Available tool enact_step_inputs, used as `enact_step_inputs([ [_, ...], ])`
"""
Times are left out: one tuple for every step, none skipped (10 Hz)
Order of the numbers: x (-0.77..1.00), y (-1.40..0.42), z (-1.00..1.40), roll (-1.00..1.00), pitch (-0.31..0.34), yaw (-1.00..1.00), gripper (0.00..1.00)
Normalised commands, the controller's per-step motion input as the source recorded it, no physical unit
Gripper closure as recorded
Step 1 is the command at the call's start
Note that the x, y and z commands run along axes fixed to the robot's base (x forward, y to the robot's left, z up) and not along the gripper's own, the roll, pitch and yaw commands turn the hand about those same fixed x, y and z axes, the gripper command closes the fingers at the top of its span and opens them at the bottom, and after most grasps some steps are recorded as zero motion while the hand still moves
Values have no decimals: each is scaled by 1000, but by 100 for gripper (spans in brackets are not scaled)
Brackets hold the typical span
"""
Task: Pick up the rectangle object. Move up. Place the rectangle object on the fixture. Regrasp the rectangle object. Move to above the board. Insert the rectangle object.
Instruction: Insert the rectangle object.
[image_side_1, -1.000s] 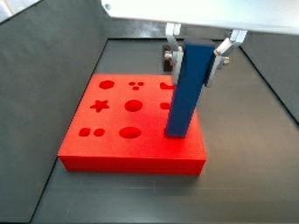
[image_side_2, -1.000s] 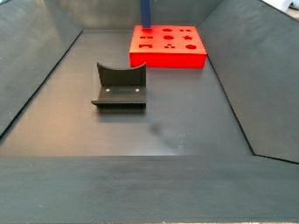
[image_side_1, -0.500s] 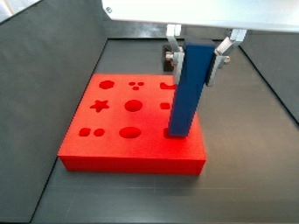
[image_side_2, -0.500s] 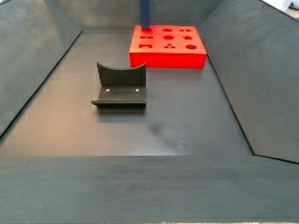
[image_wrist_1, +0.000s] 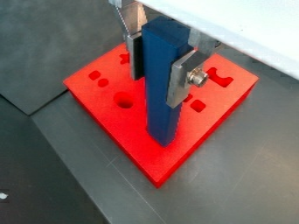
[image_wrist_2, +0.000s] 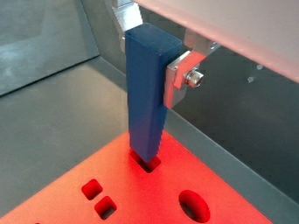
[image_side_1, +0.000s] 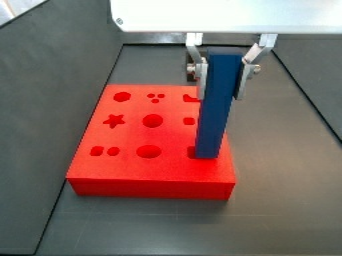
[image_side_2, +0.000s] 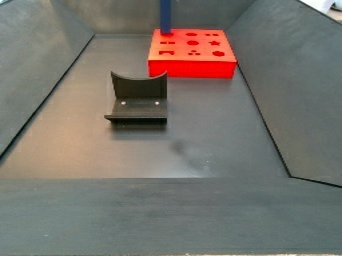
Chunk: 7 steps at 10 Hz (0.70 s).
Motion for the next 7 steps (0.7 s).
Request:
enact_step_inputs([
  [-223, 0, 0, 0, -134, 117, 100],
  [-220, 0, 0, 0, -110, 66, 100],
  [-206, 0, 0, 91, -11, 14, 100],
  [-174, 0, 0, 217, 21, 43, 100],
  [-54, 0, 0, 186, 37, 37, 100],
  [31, 11, -6, 0, 0, 0, 100],
  [94, 149, 0, 16, 0, 51, 100],
])
